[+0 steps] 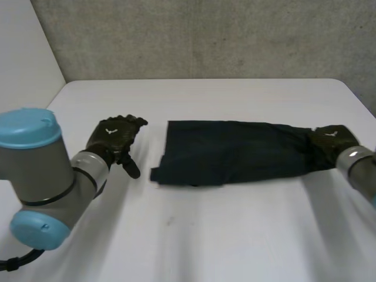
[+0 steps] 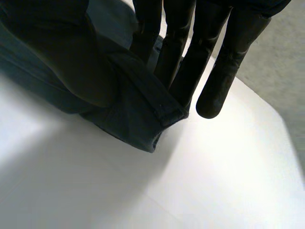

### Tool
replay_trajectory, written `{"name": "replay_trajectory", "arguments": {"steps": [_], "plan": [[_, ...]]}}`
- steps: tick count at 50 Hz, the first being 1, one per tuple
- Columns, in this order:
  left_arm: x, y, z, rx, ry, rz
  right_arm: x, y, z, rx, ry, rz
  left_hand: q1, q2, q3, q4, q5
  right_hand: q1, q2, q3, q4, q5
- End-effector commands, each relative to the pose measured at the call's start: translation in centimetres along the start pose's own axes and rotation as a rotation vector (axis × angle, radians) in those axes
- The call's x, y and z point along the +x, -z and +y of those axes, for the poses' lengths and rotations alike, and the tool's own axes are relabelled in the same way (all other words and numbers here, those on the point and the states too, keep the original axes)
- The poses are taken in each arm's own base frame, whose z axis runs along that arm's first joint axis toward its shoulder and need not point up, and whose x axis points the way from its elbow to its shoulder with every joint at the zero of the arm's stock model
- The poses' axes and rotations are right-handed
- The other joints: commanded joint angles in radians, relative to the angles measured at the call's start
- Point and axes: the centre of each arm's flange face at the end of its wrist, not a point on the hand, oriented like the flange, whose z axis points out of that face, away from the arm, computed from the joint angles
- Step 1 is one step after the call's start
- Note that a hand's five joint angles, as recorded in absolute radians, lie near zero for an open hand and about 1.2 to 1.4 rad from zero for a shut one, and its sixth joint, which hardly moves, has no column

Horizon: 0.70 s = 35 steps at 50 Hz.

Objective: Fold the shorts.

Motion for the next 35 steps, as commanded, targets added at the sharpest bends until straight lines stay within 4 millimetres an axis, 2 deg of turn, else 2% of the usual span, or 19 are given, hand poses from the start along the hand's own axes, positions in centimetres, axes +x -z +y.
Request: {"name": "replay_trajectory", "arguments": {"steps": [1,3,4,7,8,11,12,15,16,20,22,23,25,29,30,31,34,35], "plan": [[-0.9,1.5,-1.7,0.055,0.001,-0.025,3.1,0.3,0.1,-0.05,0.346,0.051,0.005,-0.003,-0.017,-0.009,-0.025,0.502,0.235,0.24,0.207,0.29],[-0.9,1.7,-2.1,0.069,-0.002,-0.025,2.3,0.3,-1.0,-0.012,0.402,0.039,0.005,-0.003,-0.017,-0.009,-0.025,0.502,0.235,0.24,0.207,0.29],[-0.9,1.7,-2.3,0.075,-0.003,-0.027,1.0,0.5,-2.7,0.048,0.447,0.024,0.005,-0.003,-0.017,-0.009,-0.025,0.502,0.235,0.24,0.207,0.29],[-1.0,1.6,-3.0,0.098,-0.006,-0.03,-1.0,0.8,-5.5,0.151,0.492,0.01,0.005,-0.003,-0.017,-0.009,-0.025,0.502,0.235,0.24,0.207,0.29],[-1.0,1.6,-3.1,0.104,-0.006,-0.031,-2.6,1.1,-7.0,0.213,0.516,-0.006,0.005,-0.003,-0.017,-0.009,-0.025,0.502,0.235,0.24,0.207,0.29],[-0.8,1.4,-4.3,0.143,-0.009,-0.028,-5.3,1.8,-8.9,0.32,0.554,-0.041,0.005,-0.003,-0.017,-0.009,-0.025,0.502,0.235,0.24,0.207,0.29],[-0.8,1.3,-4.6,0.152,-0.007,-0.029,-7.6,2.4,-9.9,0.395,0.584,-0.083,0.005,-0.003,-0.017,-0.009,-0.025,0.502,0.235,0.24,0.207,0.29],[-0.8,1.1,-5.8,0.188,-0.005,-0.03,-12.2,3.8,-10.7,0.512,0.641,-0.181,0.005,-0.003,-0.017,-0.009,-0.025,0.502,0.235,0.24,0.207,0.29],[-0.8,0.9,-6.2,0.202,-0.004,-0.029,-15.6,4.8,-10.4,0.579,0.681,-0.267,0.005,-0.003,-0.017,-0.009,-0.025,0.502,0.235,0.24,0.207,0.29],[-0.4,0.5,-7.3,0.238,-0.005,-0.019,-20.8,6.7,-8.7,0.654,0.719,-0.46,0.008,0.0,-0.014,-0.006,-0.022,0.502,0.235,0.24,0.207,0.29],[-0.3,0.1,-7.6,0.246,-0.005,-0.02,-21.4,6.8,-8.0,0.653,0.717,-0.498,0.008,0.0,-0.014,-0.006,-0.022,0.502,0.235,0.24,0.207,0.29],[-0.2,-0.1,-7.6,0.246,-0.005,-0.02,-21.7,6.9,-7.7,0.656,0.715,-0.522,0.008,0.0,-0.014,-0.006,-0.022,0.155,-0.113,-0.108,-0.141,-0.058],[0.0,-0.8,-7.8,0.252,-0.004,-0.03,-21.7,7.1,-7.7,0.661,0.713,-0.526,0.008,0.0,-0.014,-0.006,-0.022,-0.31,-0.578,-0.573,-0.606,-0.523],[0.3,-1.9,-8.6,0.28,-0.001,-0.047,-20.7,7.3,-8.9,0.662,0.633,-0.512,0.008,0.0,-0.014,-0.006,-0.022,-0.448,-0.715,-0.71,-0.743,-0.66],[0.5,-2.1,-8.8,0.285,-0.001,-0.045,-20.1,7.2,-9.3,0.653,0.584,-0.509,0.008,0.0,-0.014,-0.006,-0.022,-0.48,-0.747,-0.742,-0.775,-0.693],[0.6,-2.4,-8.9,0.29,-0.001,-0.042,-18.0,6.9,-10.7,0.632,0.436,-0.489,0.011,0.003,-0.011,-0.003,-0.019,-0.53,-0.797,-0.792,-0.825,-0.742],[1.7,-3.4,-9.3,0.308,-0.003,-0.021,-14.3,6.8,-12.9,0.604,0.154,-0.464,0.011,0.003,-0.011,-0.003,-0.019,-0.618,-0.885,-0.88,-0.913,-0.831],[2.0,-3.7,-9.3,0.31,-0.003,-0.015,-12.2,6.7,-13.7,0.581,-0.021,-0.456,0.014,0.006,-0.008,0.0,-0.016,-0.63,-0.897,-0.892,-0.925,-0.843]]}}
